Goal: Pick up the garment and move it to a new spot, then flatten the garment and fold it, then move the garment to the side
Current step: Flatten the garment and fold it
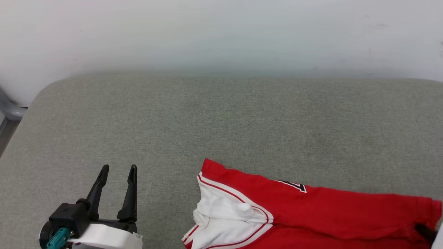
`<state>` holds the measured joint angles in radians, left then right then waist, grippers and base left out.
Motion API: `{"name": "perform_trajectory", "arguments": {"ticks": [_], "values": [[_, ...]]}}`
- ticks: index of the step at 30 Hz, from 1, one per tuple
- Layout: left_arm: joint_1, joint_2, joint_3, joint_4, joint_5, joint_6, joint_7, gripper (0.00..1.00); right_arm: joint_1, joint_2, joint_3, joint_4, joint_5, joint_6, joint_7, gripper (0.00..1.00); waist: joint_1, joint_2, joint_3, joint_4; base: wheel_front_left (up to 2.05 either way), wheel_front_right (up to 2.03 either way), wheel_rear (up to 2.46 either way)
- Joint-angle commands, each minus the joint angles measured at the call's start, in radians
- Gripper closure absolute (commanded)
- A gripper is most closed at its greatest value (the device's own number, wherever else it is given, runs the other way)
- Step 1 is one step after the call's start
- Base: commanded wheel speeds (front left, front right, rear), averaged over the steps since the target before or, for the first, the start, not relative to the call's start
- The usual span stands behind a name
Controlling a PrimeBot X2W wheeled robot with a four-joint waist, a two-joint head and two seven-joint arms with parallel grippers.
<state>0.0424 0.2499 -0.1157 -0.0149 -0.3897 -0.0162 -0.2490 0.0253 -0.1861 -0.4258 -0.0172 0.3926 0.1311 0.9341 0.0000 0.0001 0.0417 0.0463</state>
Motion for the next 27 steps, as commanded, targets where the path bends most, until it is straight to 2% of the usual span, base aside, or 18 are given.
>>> {"name": "perform_trajectory", "arguments": {"ticks": [1,4,7,10,13,16,21,27], "values": [[0.013,0.004,-0.001,0.0,0.007,0.005,0.003,0.0,-0.007,0.04,-0.016,-0.007,0.038,-0.001,0.027,1.0,0.0,-0.0001,-0.004,-0.005,0.0,0.0,0.0],[0.016,0.003,-0.005,0.002,0.004,0.008,0.007,0.0,-0.041,0.102,-0.037,0.008,0.154,-0.001,0.122,1.0,0.0,-0.0001,-0.01,-0.009,0.0,0.0,0.0],[0.014,0.003,-0.012,0.003,0.004,0.009,0.014,0.0,-0.049,0.131,-0.039,0.034,0.294,-0.001,0.223,1.0,0.0,-0.0001,-0.013,-0.004,0.0,0.0,0.0],[0.004,0.004,-0.018,0.002,0.001,0.008,0.017,0.0,-0.069,0.139,-0.007,0.092,0.511,-0.001,0.265,1.0,0.0,-0.0001,-0.014,0.003,0.0,0.0,0.0],[-0.006,0.006,-0.023,0.003,-0.002,0.003,0.023,0.0,-0.07,0.137,0.06,0.161,0.726,-0.001,0.246,1.0,0.0,-0.0001,-0.014,0.015,0.0,0.0,0.0],[-0.013,0.006,-0.026,0.003,-0.005,0.002,0.024,0.0,-0.075,0.137,0.151,0.195,0.859,-0.001,0.201,1.0,0.0,-0.0001,-0.009,0.028,0.0,0.0,0.0],[-0.033,0.005,-0.034,0.007,-0.008,-0.002,0.026,0.0,-0.103,0.137,0.33,0.217,1.006,-0.001,0.101,1.0,0.0,-0.0001,0.006,0.059,0.0,0.0,0.0],[-0.065,0.003,-0.043,0.022,-0.011,-0.011,0.021,0.0,-0.177,0.137,0.549,0.237,1.116,-0.001,-0.028,1.0,0.0,-0.0001,0.037,0.108,0.0,0.0,0.0]]}}
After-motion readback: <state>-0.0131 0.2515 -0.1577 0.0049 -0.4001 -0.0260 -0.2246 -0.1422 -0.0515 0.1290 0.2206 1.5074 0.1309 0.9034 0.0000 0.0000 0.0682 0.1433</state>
